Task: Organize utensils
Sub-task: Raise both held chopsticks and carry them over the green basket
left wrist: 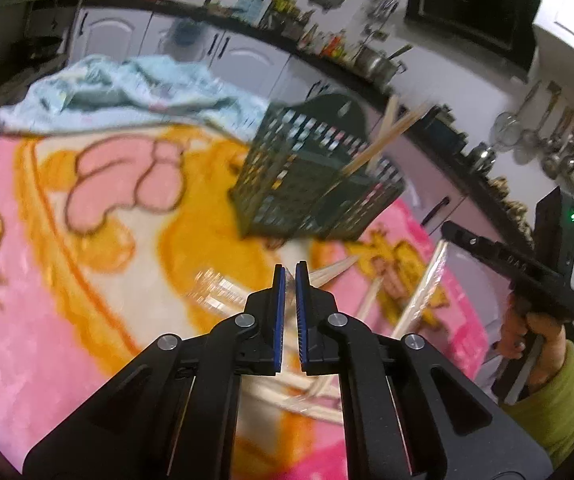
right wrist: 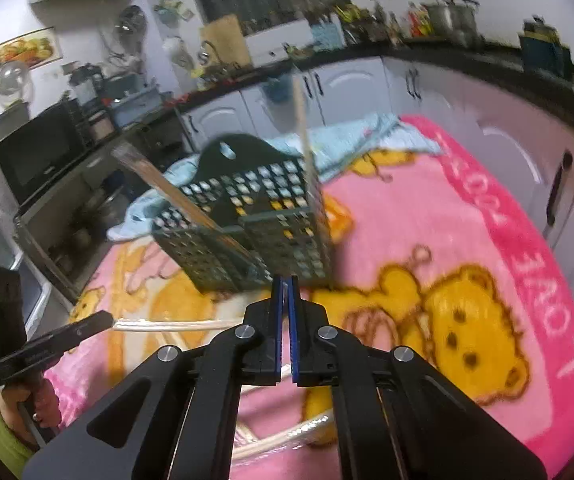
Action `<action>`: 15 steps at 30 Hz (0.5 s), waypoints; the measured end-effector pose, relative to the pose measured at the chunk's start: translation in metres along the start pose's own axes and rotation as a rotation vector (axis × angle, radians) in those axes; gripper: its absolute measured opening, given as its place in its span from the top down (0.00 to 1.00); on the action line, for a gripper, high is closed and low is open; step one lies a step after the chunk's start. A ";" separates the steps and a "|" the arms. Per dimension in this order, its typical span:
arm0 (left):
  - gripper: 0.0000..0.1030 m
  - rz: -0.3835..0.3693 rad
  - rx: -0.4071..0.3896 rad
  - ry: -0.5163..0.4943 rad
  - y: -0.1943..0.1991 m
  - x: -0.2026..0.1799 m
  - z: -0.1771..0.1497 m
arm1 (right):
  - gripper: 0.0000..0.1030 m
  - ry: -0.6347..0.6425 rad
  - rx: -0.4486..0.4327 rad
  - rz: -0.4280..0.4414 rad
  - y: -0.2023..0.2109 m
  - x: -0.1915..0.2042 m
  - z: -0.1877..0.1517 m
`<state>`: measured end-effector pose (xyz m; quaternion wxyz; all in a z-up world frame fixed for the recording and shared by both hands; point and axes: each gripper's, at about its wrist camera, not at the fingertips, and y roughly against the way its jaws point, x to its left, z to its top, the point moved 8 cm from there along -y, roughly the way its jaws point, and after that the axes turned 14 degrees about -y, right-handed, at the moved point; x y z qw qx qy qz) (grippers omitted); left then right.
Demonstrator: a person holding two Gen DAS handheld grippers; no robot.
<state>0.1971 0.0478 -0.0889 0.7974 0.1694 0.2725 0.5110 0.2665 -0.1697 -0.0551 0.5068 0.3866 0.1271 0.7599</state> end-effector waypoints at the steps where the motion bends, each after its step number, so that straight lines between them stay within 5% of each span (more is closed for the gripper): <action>1: 0.98 -0.007 -0.015 -0.014 0.004 -0.006 0.007 | 0.97 0.010 -0.005 0.011 0.004 0.005 0.002; 15: 0.98 -0.093 -0.101 -0.185 0.017 -0.082 0.072 | 0.98 0.113 -0.054 0.079 0.037 0.051 0.019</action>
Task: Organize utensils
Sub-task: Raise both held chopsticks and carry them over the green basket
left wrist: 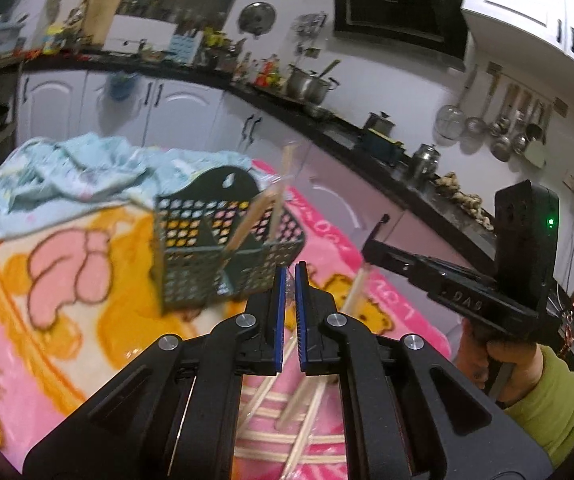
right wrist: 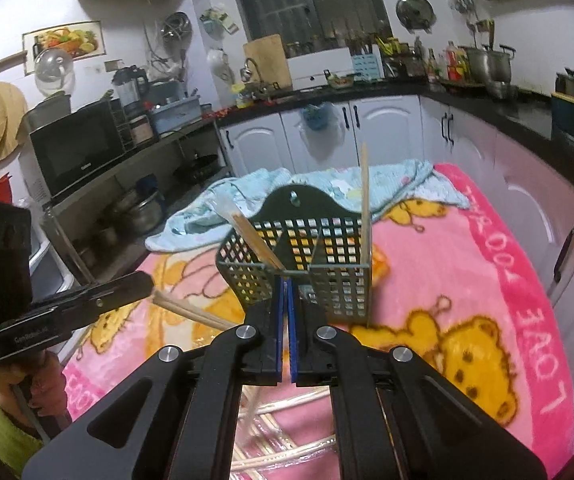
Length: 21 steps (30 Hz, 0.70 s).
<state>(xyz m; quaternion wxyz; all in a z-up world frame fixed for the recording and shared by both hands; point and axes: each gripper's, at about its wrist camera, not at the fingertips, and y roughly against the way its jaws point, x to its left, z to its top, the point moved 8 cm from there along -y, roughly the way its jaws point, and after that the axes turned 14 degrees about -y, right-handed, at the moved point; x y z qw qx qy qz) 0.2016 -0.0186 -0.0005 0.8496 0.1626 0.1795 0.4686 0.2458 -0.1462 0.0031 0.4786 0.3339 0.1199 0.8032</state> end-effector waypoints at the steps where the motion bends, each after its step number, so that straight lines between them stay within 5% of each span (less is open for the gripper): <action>1: 0.98 -0.006 -0.004 -0.014 -0.001 -0.006 0.005 | 0.98 0.007 -0.007 0.000 0.003 0.002 0.002; 21: 0.98 -0.043 -0.089 -0.119 0.009 -0.041 0.081 | 0.98 0.036 -0.118 0.032 0.047 0.020 0.049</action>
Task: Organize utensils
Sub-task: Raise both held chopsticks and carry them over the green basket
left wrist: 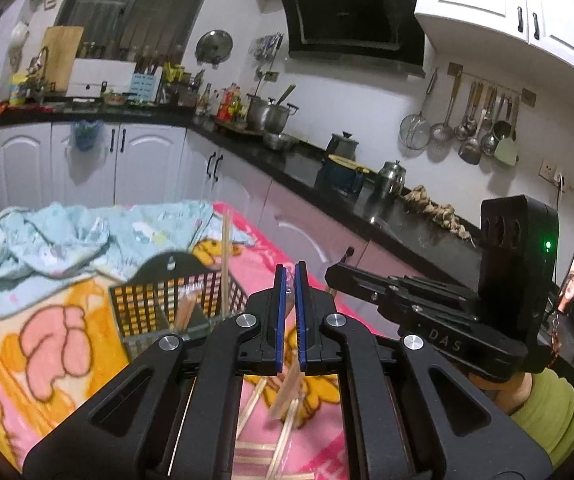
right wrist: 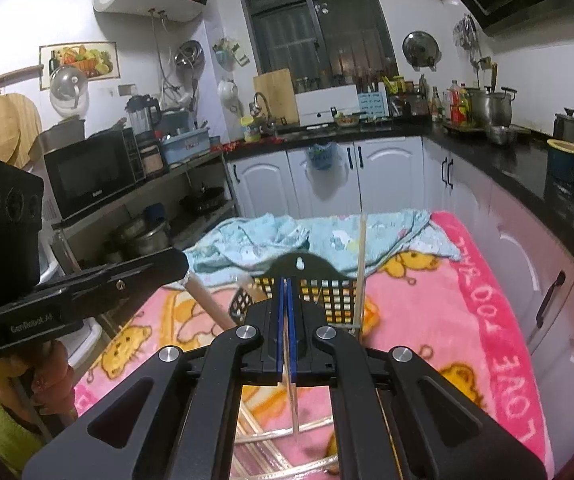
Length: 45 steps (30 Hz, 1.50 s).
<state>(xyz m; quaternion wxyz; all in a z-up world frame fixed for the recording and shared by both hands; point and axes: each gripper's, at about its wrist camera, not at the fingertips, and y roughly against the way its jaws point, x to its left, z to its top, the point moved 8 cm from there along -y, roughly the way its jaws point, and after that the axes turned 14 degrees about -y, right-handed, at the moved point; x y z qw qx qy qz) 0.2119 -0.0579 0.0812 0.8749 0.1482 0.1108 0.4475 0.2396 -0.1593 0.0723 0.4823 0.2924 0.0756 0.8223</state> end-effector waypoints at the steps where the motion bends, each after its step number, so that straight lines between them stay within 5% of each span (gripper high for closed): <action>1: 0.98 0.001 -0.009 -0.006 0.000 0.000 0.007 | 0.98 0.000 -0.006 0.002 0.001 0.000 0.004; 25: 0.98 0.080 -0.112 -0.023 -0.014 0.035 0.107 | 0.98 0.009 -0.185 -0.008 0.002 0.010 0.124; 45: 0.98 0.117 -0.065 0.063 -0.049 0.080 0.080 | 0.98 -0.011 -0.183 -0.034 -0.052 0.000 0.134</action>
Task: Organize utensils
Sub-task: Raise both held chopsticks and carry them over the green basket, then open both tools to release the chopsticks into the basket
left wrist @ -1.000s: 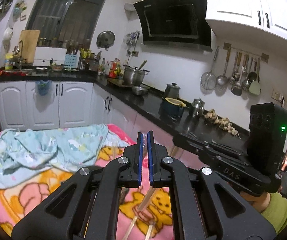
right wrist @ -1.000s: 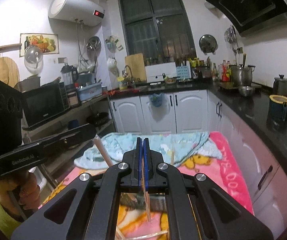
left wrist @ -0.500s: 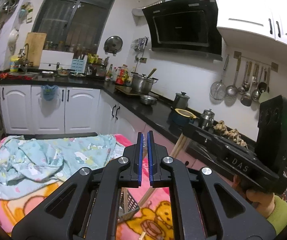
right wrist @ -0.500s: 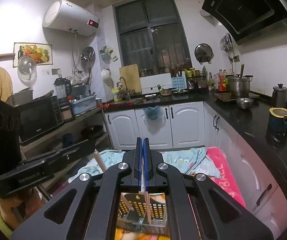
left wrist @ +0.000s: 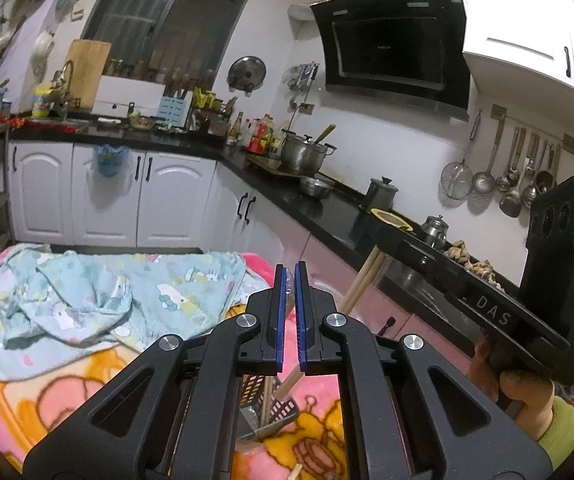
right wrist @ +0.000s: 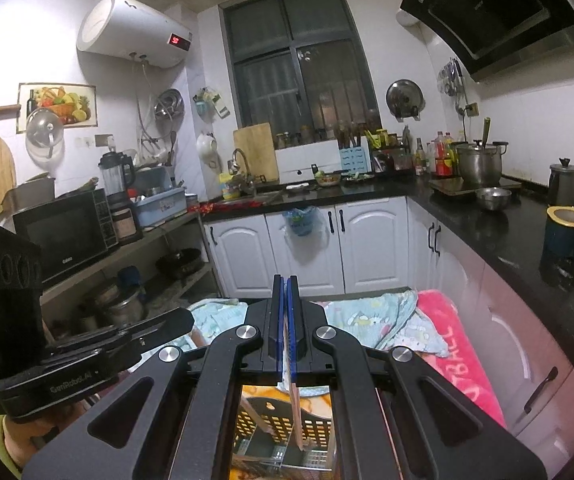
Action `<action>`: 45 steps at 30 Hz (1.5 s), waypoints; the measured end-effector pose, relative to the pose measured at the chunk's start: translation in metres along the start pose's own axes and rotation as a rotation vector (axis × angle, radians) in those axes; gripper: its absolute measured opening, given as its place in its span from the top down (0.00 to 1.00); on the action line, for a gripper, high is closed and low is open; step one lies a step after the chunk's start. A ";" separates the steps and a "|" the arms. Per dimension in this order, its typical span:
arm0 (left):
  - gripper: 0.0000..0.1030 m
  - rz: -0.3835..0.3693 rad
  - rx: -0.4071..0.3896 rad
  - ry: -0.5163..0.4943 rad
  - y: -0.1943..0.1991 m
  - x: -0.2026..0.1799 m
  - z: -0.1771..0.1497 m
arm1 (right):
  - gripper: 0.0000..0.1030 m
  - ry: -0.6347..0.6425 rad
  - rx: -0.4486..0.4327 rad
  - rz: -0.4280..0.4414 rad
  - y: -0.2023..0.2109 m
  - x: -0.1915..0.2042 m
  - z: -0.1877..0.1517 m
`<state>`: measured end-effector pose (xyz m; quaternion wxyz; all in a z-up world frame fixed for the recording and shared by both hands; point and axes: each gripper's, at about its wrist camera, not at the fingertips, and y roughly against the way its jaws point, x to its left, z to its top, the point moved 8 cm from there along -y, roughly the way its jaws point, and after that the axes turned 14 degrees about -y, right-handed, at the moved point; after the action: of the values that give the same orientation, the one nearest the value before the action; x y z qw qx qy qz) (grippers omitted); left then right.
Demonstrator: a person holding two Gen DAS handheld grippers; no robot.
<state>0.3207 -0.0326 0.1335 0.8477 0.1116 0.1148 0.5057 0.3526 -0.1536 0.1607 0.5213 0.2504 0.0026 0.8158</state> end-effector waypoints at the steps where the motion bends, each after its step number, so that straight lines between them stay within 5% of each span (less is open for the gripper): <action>1: 0.98 0.001 0.006 0.006 -0.002 0.002 -0.004 | 0.98 -0.007 0.007 -0.005 -0.004 -0.002 -0.004; 18: 0.98 0.014 0.079 0.070 -0.019 0.023 -0.048 | 0.97 -0.037 0.093 -0.080 -0.038 -0.031 -0.053; 21: 0.95 0.041 0.089 0.072 -0.015 0.027 -0.054 | 0.80 -0.031 0.113 -0.115 -0.039 -0.037 -0.063; 23: 0.77 0.052 0.080 0.074 -0.008 0.030 -0.055 | 0.63 -0.030 0.102 -0.124 -0.035 -0.041 -0.066; 28: 0.51 0.104 0.041 0.071 0.018 0.037 -0.053 | 0.51 -0.015 0.070 -0.135 -0.020 -0.044 -0.066; 33: 0.15 0.148 -0.013 0.085 0.049 0.044 -0.046 | 0.40 -0.001 0.037 -0.134 -0.001 -0.046 -0.064; 45: 0.10 0.185 -0.057 0.104 0.102 0.041 -0.053 | 0.27 0.043 -0.012 -0.126 0.048 -0.036 -0.065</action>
<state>0.2390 0.0548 0.1111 0.7930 0.0714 0.1334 0.5901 0.2967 -0.1899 0.1017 0.5731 0.2288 0.0247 0.7865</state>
